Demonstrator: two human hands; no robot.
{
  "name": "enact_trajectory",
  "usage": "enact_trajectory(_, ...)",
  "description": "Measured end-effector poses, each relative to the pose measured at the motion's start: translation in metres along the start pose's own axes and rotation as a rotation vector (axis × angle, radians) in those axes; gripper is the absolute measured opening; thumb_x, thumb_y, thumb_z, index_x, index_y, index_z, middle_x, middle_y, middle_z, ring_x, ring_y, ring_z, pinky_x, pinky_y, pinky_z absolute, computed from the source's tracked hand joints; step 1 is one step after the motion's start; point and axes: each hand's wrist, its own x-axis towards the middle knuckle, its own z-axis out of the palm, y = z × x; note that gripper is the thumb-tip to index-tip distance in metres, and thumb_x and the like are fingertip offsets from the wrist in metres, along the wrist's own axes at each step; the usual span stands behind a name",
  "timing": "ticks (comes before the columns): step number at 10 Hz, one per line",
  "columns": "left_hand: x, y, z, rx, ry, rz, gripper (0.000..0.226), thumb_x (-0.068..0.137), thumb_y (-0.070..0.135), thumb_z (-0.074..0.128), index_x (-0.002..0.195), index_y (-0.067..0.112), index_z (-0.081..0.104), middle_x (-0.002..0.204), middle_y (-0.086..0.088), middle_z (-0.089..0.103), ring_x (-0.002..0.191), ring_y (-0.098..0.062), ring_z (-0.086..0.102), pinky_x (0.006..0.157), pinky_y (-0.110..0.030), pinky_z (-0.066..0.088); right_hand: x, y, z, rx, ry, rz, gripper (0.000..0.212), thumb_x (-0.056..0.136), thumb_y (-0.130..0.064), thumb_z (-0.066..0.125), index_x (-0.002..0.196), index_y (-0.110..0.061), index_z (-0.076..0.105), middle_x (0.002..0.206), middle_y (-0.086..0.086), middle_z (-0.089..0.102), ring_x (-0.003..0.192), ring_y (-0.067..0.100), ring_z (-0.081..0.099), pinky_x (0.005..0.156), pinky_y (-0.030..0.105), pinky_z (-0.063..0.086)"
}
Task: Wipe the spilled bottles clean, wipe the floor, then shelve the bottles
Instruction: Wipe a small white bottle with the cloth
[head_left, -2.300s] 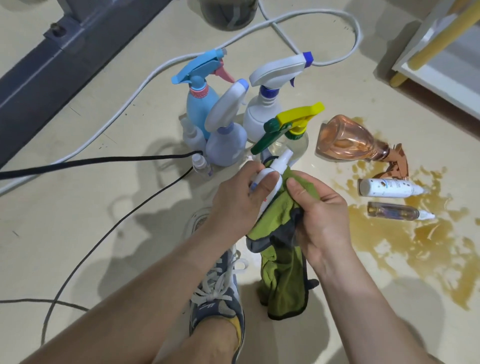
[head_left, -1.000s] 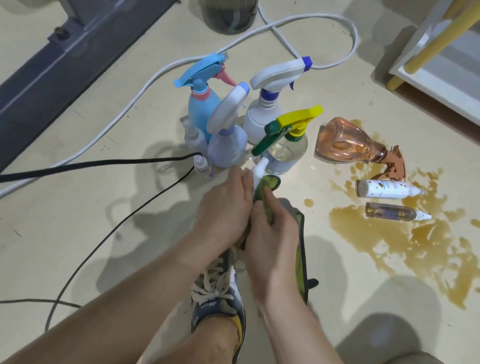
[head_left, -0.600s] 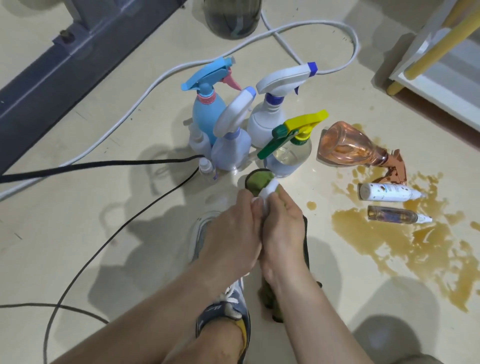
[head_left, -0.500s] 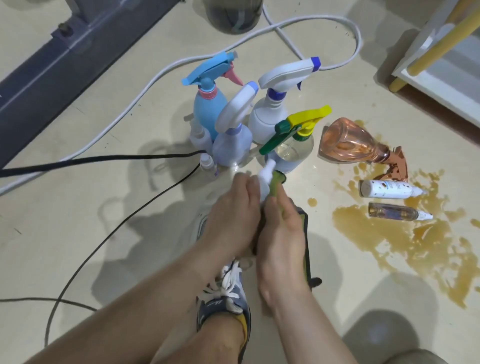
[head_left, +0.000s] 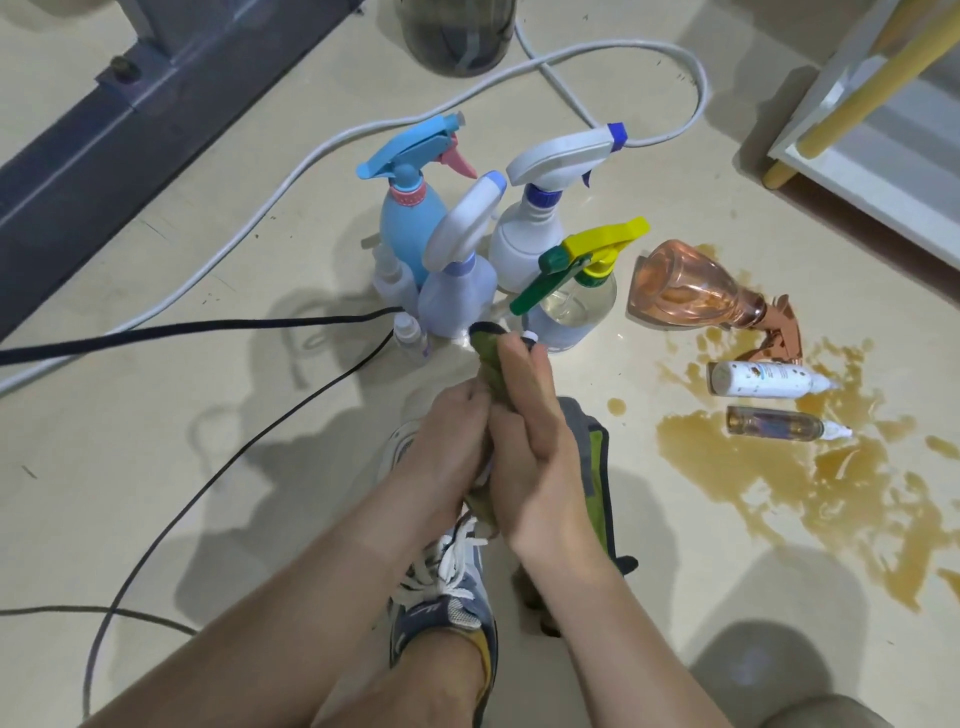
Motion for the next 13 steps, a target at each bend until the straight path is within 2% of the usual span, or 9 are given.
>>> enact_trajectory(1, 0.001, -0.014, 0.004, 0.077, -0.008, 0.077, 0.032, 0.104, 0.028, 0.038, 0.078, 0.027, 0.057, 0.071, 0.008, 0.062, 0.068, -0.007, 0.06, 0.062, -0.021, 0.049, 0.016, 0.014, -0.002, -0.001, 0.028, 0.01, 0.03, 0.104, -0.014, 0.034, 0.122, -0.015, 0.057, 0.111, -0.023, 0.051, 0.129, 0.018, 0.044, 0.102, 0.012, 0.032)
enact_trajectory(2, 0.0, -0.024, 0.002, 0.137, 0.05, 0.146, 0.03, 0.103, 0.027, 0.038, 0.087, 0.018, 0.062, 0.074, 0.004, 0.067, 0.068, -0.004, 0.06, 0.064, -0.019, 0.046, 0.027, 0.02, -0.007, 0.048, -0.008, 0.149, 0.037, 0.102, -0.006, 0.041, 0.136, -0.014, 0.055, 0.131, -0.021, 0.052, 0.136, 0.008, 0.039, 0.109, 0.01, 0.028)
enact_trajectory(3, -0.002, -0.03, -0.001, 0.195, 0.025, 0.202, 0.018, 0.101, 0.031, 0.044, 0.091, 0.03, 0.058, 0.079, 0.011, 0.064, 0.07, 0.003, 0.057, 0.067, -0.015, 0.044, 0.033, 0.026, -0.015, 0.151, 0.032, 0.213, 0.033, 0.094, -0.02, 0.054, 0.121, -0.031, 0.069, 0.104, 0.0, 0.072, 0.097, 0.006, 0.057, 0.093, 0.032, 0.048)
enact_trajectory(4, 0.001, -0.041, -0.007, 0.212, -0.009, 0.162, 0.007, 0.092, 0.043, 0.053, 0.093, 0.05, 0.054, 0.09, 0.008, 0.067, 0.082, -0.01, 0.065, 0.077, -0.035, 0.054, 0.041, 0.029, -0.024, 0.201, 0.101, 0.319, 0.018, 0.089, -0.013, 0.067, 0.098, -0.025, 0.079, 0.095, 0.002, 0.077, 0.084, 0.006, 0.063, 0.091, 0.042, 0.056)
enact_trajectory(5, 0.003, -0.045, -0.015, 0.366, 0.021, 0.216, 0.018, 0.087, 0.04, 0.057, 0.103, 0.043, 0.053, 0.093, 0.01, 0.067, 0.089, -0.015, 0.064, 0.082, -0.046, 0.053, 0.042, 0.029, -0.033, 0.232, 0.195, 0.444, 0.008, 0.086, -0.009, 0.073, 0.083, -0.014, 0.078, 0.083, 0.015, 0.075, 0.073, 0.016, 0.062, 0.084, 0.051, 0.056)
enact_trajectory(7, 0.022, -0.035, -0.02, 0.408, 0.082, 0.298, 0.044, 0.075, 0.035, 0.068, 0.118, 0.038, 0.057, 0.106, 0.01, 0.068, 0.099, -0.013, 0.065, 0.087, -0.043, 0.054, 0.033, 0.005, -0.047, 0.421, 0.17, 0.395, 0.008, 0.088, -0.003, 0.069, 0.089, -0.008, 0.075, 0.085, 0.012, 0.073, 0.075, 0.019, 0.065, 0.075, 0.033, 0.055)
enact_trajectory(9, 0.022, -0.042, -0.017, 0.689, 0.044, 0.561, 0.049, 0.074, 0.018, 0.062, 0.118, 0.036, 0.052, 0.107, 0.012, 0.062, 0.099, -0.016, 0.06, 0.084, -0.038, 0.051, 0.034, 0.012, -0.038, 0.364, 0.153, 0.548, 0.016, 0.088, -0.006, 0.069, 0.073, -0.01, 0.072, 0.068, 0.012, 0.066, 0.063, 0.022, 0.059, 0.062, 0.032, 0.05)
enact_trajectory(11, 0.023, -0.049, -0.02, 0.6, -0.017, 0.582, 0.049, 0.078, 0.01, 0.061, 0.122, 0.032, 0.061, 0.115, 0.019, 0.064, 0.107, -0.001, 0.059, 0.092, -0.026, 0.048, 0.041, 0.016, -0.057, 0.464, 0.059, 0.746, 0.009, 0.091, -0.003, 0.063, 0.086, -0.001, 0.07, 0.066, 0.012, 0.068, 0.055, 0.02, 0.062, 0.054, 0.026, 0.056)
enact_trajectory(13, 0.032, -0.036, -0.014, 0.536, 0.041, 0.537, 0.055, 0.079, -0.003, 0.062, 0.118, 0.035, 0.061, 0.111, 0.02, 0.064, 0.107, -0.001, 0.056, 0.091, -0.019, 0.043, 0.038, 0.016, -0.076, 0.867, 0.083, 0.693, 0.021, 0.096, 0.002, 0.046, 0.093, -0.001, 0.068, 0.082, 0.016, 0.072, 0.065, 0.022, 0.07, 0.065, 0.03, 0.061)
